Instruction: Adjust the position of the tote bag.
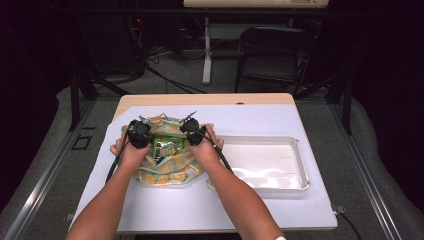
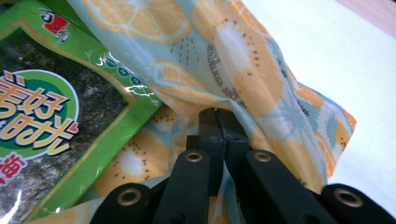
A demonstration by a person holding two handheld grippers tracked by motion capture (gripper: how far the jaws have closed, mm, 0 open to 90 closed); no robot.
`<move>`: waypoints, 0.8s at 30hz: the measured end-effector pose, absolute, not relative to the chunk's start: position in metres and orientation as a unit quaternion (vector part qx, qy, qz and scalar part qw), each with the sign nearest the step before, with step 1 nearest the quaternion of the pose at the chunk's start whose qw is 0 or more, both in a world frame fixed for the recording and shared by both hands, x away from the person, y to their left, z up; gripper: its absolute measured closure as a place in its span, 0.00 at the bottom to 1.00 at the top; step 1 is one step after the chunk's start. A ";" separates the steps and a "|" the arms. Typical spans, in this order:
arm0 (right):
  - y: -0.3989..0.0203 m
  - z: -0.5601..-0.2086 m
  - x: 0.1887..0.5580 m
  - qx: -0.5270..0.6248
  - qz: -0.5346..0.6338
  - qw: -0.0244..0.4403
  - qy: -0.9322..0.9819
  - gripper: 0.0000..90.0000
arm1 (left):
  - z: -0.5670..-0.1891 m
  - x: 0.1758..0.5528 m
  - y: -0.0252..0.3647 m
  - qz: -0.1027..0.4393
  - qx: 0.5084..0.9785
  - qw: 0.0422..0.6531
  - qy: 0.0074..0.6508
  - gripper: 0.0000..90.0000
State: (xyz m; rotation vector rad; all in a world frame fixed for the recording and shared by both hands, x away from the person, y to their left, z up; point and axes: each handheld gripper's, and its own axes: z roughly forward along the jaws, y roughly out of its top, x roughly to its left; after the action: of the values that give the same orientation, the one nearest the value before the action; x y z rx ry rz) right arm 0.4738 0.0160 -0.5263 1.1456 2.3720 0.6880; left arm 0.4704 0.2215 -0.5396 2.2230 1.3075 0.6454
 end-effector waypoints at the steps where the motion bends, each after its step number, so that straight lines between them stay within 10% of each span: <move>1: 0.017 -0.528 0.474 0.415 0.250 0.207 0.850 1.00 | -0.540 0.471 0.222 0.233 0.813 0.239 0.478 0.96; 11: 0.020 -0.535 0.480 0.415 0.231 0.195 0.858 1.00 | -0.544 0.472 0.227 0.218 0.817 0.223 0.485 0.95; 24: 0.018 -0.535 0.481 0.420 0.239 0.179 0.857 0.99 | -0.506 0.446 0.220 0.247 0.812 0.296 0.439 0.70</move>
State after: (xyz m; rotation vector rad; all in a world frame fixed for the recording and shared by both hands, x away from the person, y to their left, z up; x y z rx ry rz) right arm 0.4807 0.0180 -0.5352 1.1880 2.4236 0.6764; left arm 0.4458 0.2204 -0.5056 2.1589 1.1666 0.6582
